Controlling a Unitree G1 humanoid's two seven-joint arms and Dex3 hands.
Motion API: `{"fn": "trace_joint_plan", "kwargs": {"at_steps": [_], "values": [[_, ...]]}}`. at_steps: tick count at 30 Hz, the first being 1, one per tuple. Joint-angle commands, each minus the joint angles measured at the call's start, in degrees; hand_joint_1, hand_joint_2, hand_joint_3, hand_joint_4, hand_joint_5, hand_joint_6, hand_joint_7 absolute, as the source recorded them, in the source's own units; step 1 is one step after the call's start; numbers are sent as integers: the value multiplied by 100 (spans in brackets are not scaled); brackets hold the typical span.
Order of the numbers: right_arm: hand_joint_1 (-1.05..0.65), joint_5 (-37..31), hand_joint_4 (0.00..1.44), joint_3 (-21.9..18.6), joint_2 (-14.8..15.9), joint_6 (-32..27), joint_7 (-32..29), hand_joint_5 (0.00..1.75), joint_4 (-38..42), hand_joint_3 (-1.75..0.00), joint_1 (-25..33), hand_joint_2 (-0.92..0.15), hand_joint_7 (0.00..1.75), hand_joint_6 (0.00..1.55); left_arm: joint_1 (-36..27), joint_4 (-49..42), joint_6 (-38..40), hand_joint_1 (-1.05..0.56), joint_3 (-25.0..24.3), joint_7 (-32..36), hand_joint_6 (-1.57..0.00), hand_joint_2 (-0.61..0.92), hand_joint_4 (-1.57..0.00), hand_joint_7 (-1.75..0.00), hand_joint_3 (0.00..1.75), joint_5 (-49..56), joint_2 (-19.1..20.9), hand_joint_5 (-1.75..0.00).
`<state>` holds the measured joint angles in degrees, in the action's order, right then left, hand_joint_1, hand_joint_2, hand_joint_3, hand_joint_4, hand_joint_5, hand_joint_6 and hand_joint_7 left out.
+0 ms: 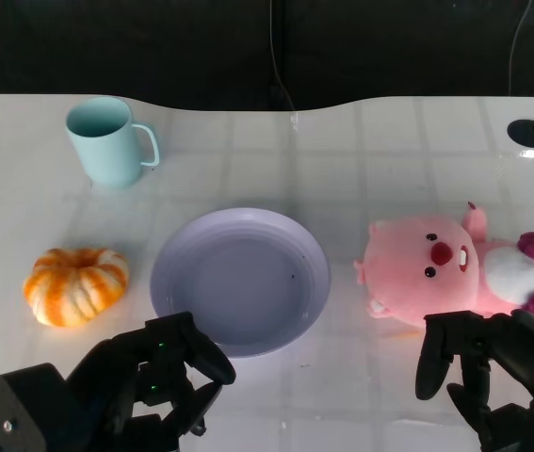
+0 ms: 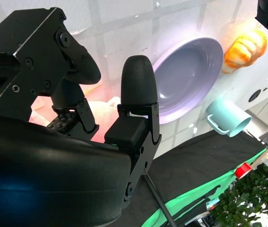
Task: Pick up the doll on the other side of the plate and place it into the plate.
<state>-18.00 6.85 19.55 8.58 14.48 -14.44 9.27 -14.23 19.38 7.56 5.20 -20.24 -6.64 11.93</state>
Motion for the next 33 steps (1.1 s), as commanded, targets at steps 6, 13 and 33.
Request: {"fn": "trace_joint_plan", "kwargs": {"at_steps": [6,13,33], "values": [[12,111,86,-123,50,15,-25,165,-37,-139,-11,-30,130,81,12,-15,-56,-32,8,-13,-63,81,-61,-136,68,2,38,-175],[9,467,76,-296,-97,-181,-50,130,-365,-103,-35,-44,99,72,64,-68,-78,-31,38,15,-63,80,-62,-140,70,41,-3,-175],[-59,-1142,0,-671,625,-2221,357,67,-1806,-1,-731,-91,18,7,127,-182,-135,-29,22,7,-61,74,-62,-143,80,49,26,-175]]}}
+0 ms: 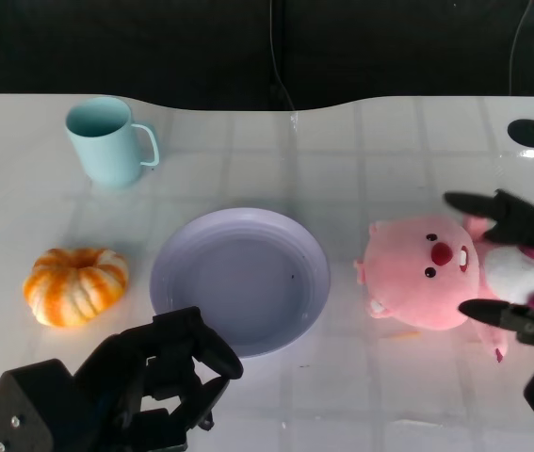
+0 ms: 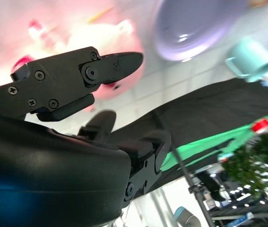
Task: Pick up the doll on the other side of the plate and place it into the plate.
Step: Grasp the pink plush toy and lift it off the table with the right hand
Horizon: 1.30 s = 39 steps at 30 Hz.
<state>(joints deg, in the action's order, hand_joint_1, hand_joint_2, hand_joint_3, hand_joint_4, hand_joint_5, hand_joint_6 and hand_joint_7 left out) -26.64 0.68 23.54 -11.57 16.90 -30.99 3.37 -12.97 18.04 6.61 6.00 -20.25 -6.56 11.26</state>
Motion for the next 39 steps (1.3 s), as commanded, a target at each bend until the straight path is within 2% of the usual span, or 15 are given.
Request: {"fn": "trace_joint_plan", "kwargs": {"at_steps": [1,7,11,15,23,32,39], "values": [[-60,-436,1,-28,293,-248,138,67,-161,-1,-187,-91,17,6,3,-56,-51,-29,-57,4,-61,75,-62,-143,80,48,100,-175],[-69,-1864,0,367,876,-549,774,54,-204,0,-525,-88,15,7,6,-81,-84,-29,-50,5,-61,75,-62,-142,80,47,102,-175],[-73,-2541,1,627,1022,-730,1379,53,-183,0,-783,-87,16,9,1,-59,-60,-30,-46,15,-62,75,-62,-141,80,51,107,-175],[-73,-2917,2,871,938,-829,1768,54,73,0,-1058,-85,16,14,-12,-31,-29,-30,-51,9,-62,76,-62,-140,77,35,116,-175],[-72,-3192,3,1306,735,-878,1983,48,1019,-1,-1564,-86,9,17,-36,19,-10,-31,-56,25,-63,78,-60,-139,73,54,132,-175],[-74,-3392,7,1791,467,-923,1737,39,2365,0,-2079,-88,4,20,-81,69,14,-32,-72,37,-62,78,-59,-140,72,33,126,-175],[-74,-3319,9,2092,250,-931,1317,31,3707,-1,-2495,-91,2,20,-93,123,59,-31,-90,15,-63,78,-60,-139,73,-12,123,-175]]}}
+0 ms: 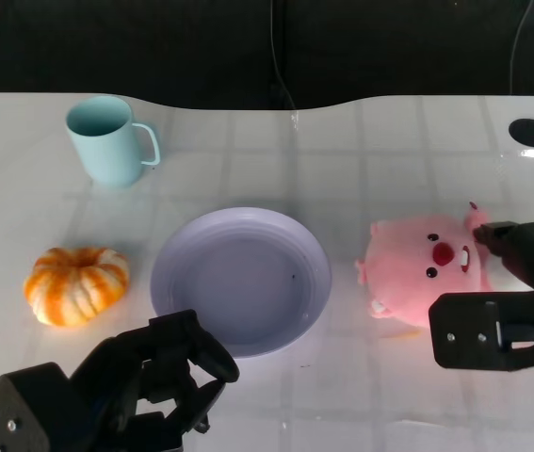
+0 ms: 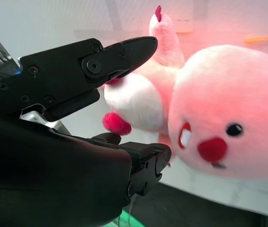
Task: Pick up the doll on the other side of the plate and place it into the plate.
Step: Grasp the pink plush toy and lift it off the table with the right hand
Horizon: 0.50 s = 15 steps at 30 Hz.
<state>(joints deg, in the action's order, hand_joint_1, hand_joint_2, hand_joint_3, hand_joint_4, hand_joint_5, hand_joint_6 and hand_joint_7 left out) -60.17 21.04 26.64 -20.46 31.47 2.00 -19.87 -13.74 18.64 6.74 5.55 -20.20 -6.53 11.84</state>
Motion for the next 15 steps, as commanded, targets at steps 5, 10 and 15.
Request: {"fn": "trace_joint_plan", "kwargs": {"at_steps": [5,10,15], "values": [[-72,441,14,132,-327,145,-602,21,1587,0,-542,-92,1,21,-48,122,41,-30,-32,26,-62,78,-60,-139,74,48,82,-175],[-76,750,19,282,-585,347,-1016,17,2687,-4,-967,-92,1,23,-64,138,45,-30,-39,35,-62,78,-59,-139,74,30,61,-175],[-79,907,22,543,-801,679,-1498,13,3932,-10,-1425,-92,3,29,-64,158,61,-30,-20,32,-62,78,-59,-139,74,58,74,-175]]}}
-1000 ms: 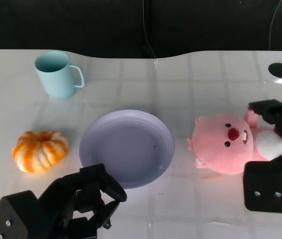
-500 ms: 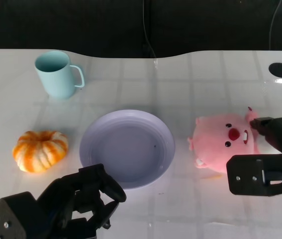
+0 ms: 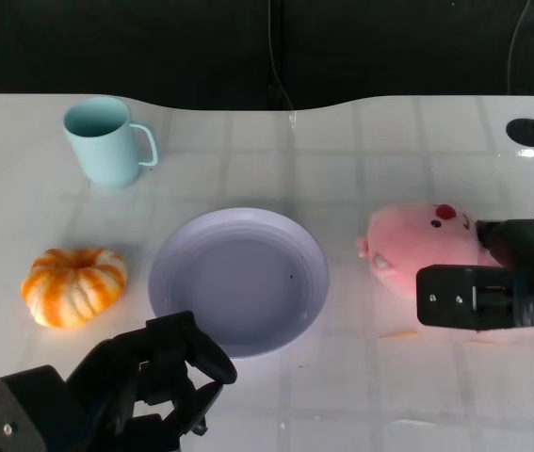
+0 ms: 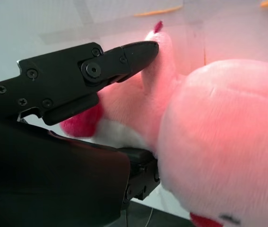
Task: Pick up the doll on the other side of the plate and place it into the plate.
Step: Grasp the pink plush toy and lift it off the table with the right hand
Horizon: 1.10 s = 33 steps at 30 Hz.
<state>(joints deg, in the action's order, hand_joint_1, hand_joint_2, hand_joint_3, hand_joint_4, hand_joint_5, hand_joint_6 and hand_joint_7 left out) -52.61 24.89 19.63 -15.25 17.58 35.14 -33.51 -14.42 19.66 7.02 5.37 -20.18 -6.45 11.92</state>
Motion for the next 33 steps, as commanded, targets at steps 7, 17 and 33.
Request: {"fn": "trace_joint_plan", "kwargs": {"at_steps": [7,17,33], "values": [[-53,280,54,437,-448,517,-1186,10,2036,-8,-518,-92,5,62,1,110,34,-30,26,43,-63,77,-62,-139,77,76,61,-175],[-36,399,98,688,-474,1012,-2423,22,2694,-39,-673,-92,5,95,43,87,42,-30,24,45,-62,75,-60,-141,79,81,67,-175],[-26,1158,81,-98,-280,1279,-4348,175,1866,-18,-501,-92,138,74,88,8,14,-28,16,23,-62,73,-62,-142,83,109,65,-175]]}}
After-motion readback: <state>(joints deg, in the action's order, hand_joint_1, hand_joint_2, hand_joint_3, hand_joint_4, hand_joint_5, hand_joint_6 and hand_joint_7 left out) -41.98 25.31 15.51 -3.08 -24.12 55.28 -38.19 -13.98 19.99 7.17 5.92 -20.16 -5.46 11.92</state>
